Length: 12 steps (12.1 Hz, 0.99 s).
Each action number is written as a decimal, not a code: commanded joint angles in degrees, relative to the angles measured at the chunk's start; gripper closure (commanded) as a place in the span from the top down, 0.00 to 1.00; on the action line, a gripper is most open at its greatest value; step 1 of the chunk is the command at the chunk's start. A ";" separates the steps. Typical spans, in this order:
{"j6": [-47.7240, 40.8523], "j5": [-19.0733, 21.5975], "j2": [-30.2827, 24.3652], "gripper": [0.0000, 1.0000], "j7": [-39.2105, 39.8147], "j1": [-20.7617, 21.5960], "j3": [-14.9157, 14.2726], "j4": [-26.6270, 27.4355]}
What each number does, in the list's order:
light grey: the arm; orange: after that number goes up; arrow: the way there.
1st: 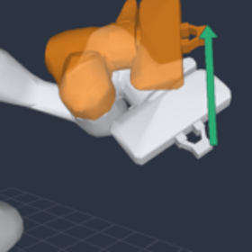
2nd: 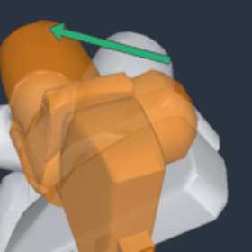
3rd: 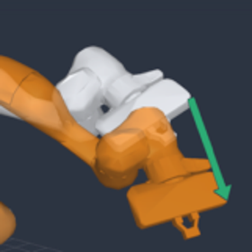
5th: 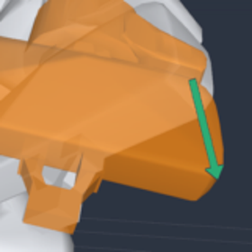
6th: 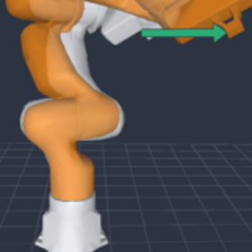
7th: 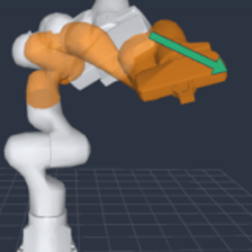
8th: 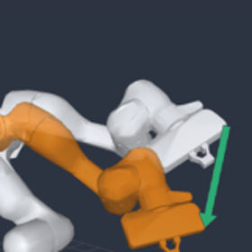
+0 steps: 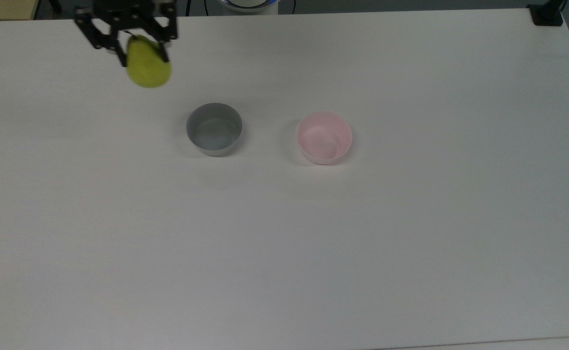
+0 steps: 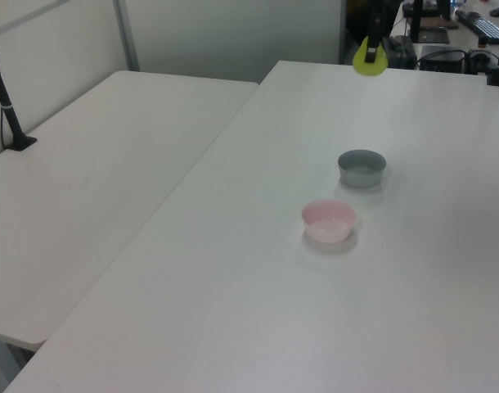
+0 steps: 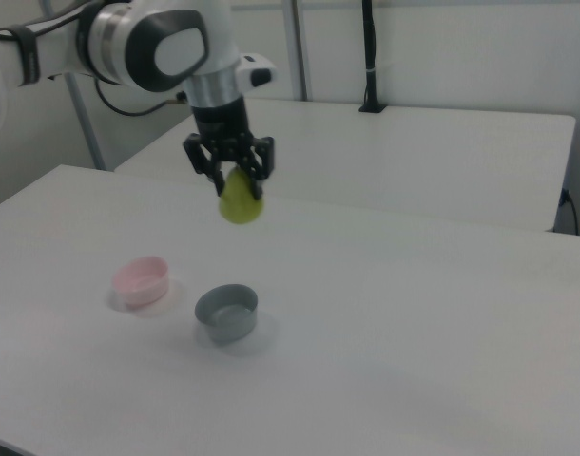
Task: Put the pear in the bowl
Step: 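Carry the pear past the grey bowl and lower it into the pink bowl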
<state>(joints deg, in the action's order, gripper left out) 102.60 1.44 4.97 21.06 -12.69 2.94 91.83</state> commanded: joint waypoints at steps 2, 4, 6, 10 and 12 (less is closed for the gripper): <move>2.49 1.28 -0.40 0.18 -12.06 8.98 -0.48 0.89; 6.29 1.81 -0.05 0.18 -17.09 13.81 -0.30 3.17; 8.91 2.16 0.83 0.18 -19.38 17.86 -0.30 5.54; 16.83 2.16 3.99 0.18 -23.78 23.94 -0.30 10.99; 21.04 1.72 5.22 0.18 -25.62 25.70 -0.30 13.10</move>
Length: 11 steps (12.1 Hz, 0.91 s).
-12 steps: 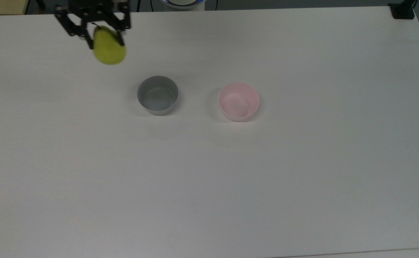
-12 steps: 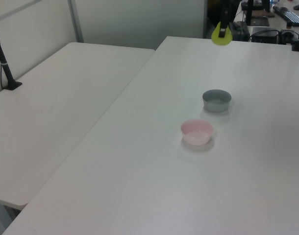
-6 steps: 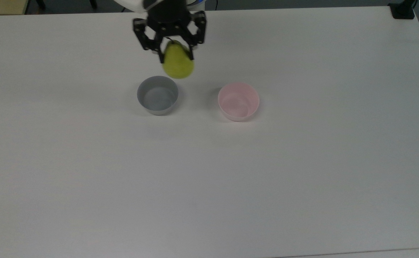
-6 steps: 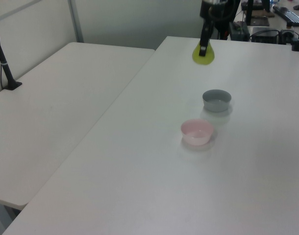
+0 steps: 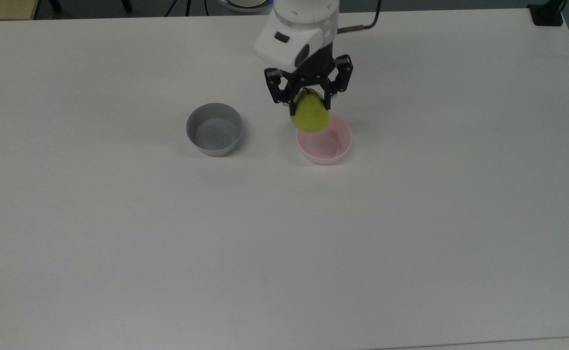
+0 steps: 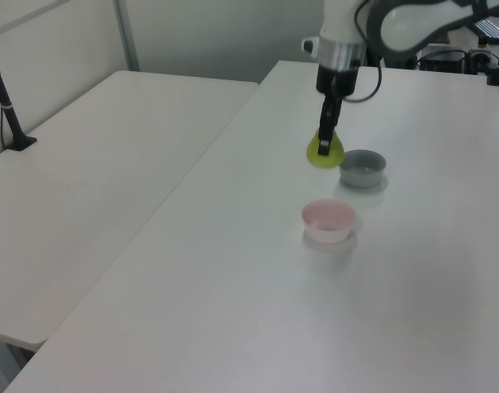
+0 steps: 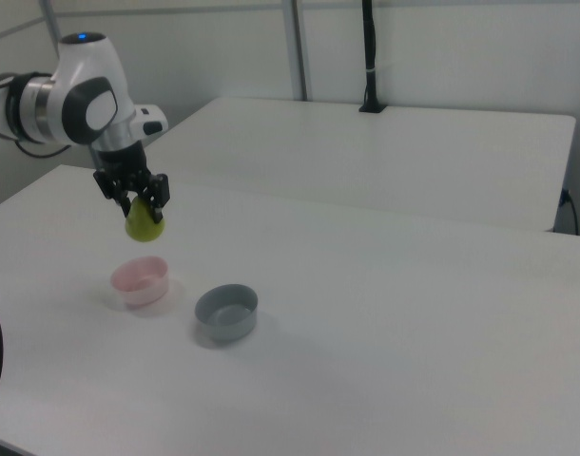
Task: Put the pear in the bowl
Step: 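Carry the pear past the grey bowl and lower it into the pink bowl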
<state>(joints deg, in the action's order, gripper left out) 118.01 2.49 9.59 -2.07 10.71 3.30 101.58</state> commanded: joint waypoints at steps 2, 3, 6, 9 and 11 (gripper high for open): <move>8.98 0.58 1.91 0.18 -3.20 3.34 -0.66 4.67; 9.08 0.23 2.97 0.18 -3.21 4.13 -0.66 4.59; 9.26 -1.26 5.17 0.18 -4.70 5.10 -0.57 4.85; 9.52 -2.67 6.58 0.18 -5.58 5.46 -0.57 4.85; 9.61 -3.37 7.46 0.18 -5.67 5.55 -0.49 4.85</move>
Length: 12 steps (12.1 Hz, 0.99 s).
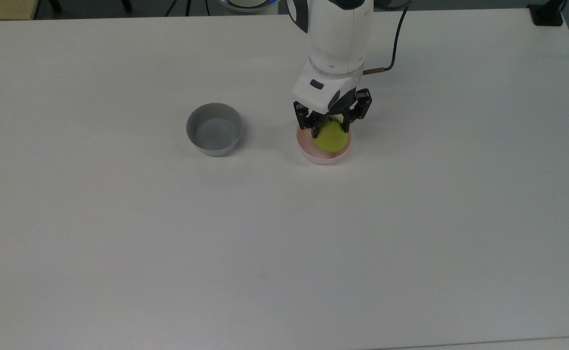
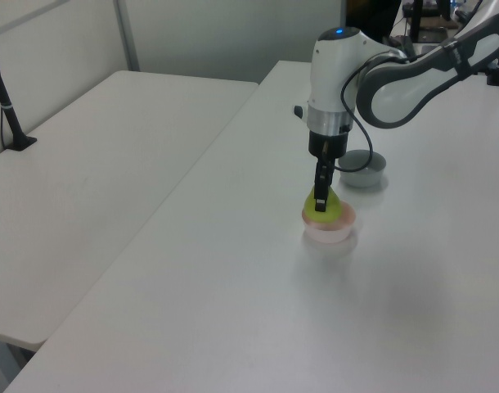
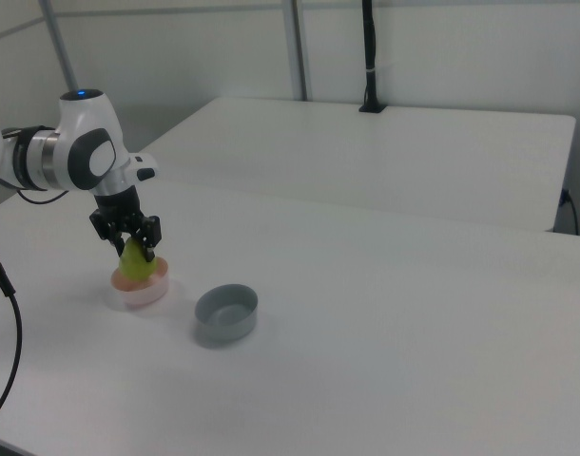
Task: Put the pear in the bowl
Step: 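Open the gripper to release the pear in the pink bowl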
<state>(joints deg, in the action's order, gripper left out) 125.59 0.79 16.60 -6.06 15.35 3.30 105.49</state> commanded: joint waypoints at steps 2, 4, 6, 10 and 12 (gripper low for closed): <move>2.02 -2.28 0.80 0.23 -1.85 0.91 -0.49 0.95; 1.76 -2.37 0.80 0.39 -3.50 0.82 -0.49 0.86; 1.06 -2.98 0.63 0.69 -4.57 0.82 -0.49 0.77; -2.19 -3.51 -1.12 1.00 -7.64 0.64 -0.49 0.16; -7.70 -3.51 -3.40 1.00 -8.26 0.12 -0.57 -2.29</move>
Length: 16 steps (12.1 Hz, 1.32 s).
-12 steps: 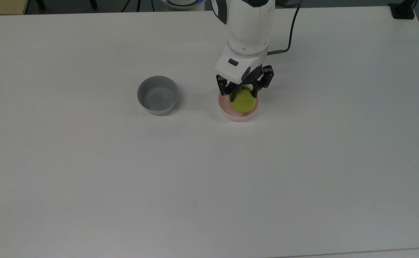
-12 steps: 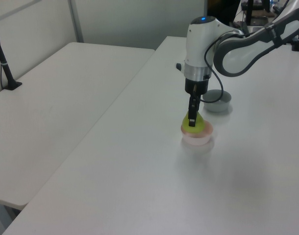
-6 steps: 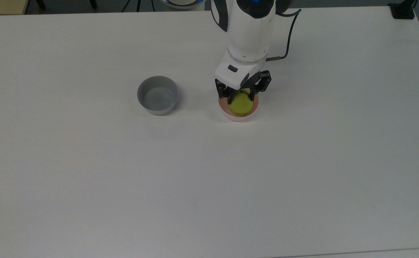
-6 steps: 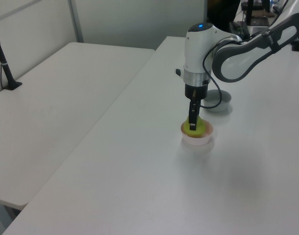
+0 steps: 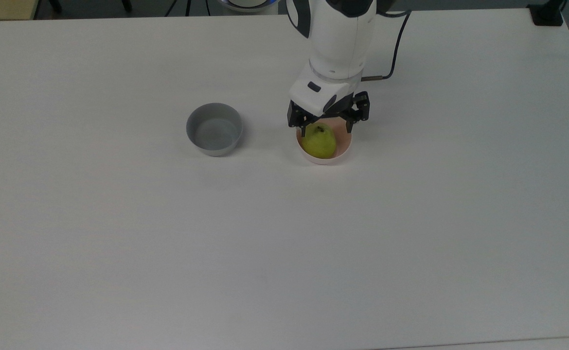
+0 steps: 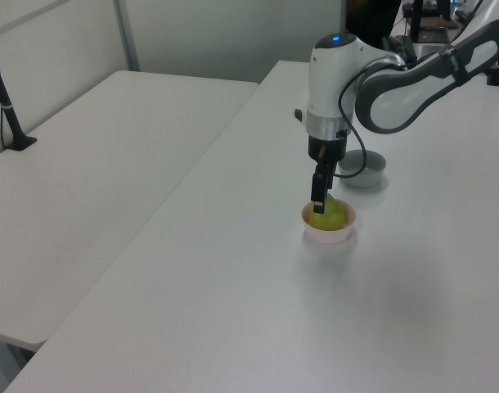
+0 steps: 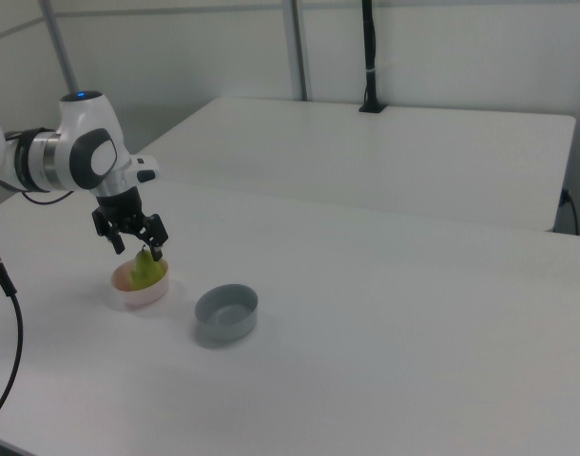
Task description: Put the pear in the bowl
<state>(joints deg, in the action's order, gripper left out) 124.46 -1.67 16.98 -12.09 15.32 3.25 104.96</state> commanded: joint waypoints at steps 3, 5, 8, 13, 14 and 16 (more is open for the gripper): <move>-11.59 -1.14 -7.56 1.00 -2.24 -1.95 -0.53 -4.31; -16.68 -1.14 -10.90 1.00 -2.24 -5.11 -0.53 -6.51; -20.74 -0.88 -16.79 1.00 -1.45 -12.04 -0.18 -6.96; -28.74 -0.09 -22.16 1.00 3.98 -21.81 1.49 -6.96; -29.79 0.09 -22.43 1.00 8.44 -23.13 1.49 -6.96; -29.37 0.88 -21.82 1.00 16.88 -24.19 0.36 -7.22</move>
<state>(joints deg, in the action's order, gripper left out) 95.62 -1.82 -4.36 -3.66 -7.09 3.65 96.94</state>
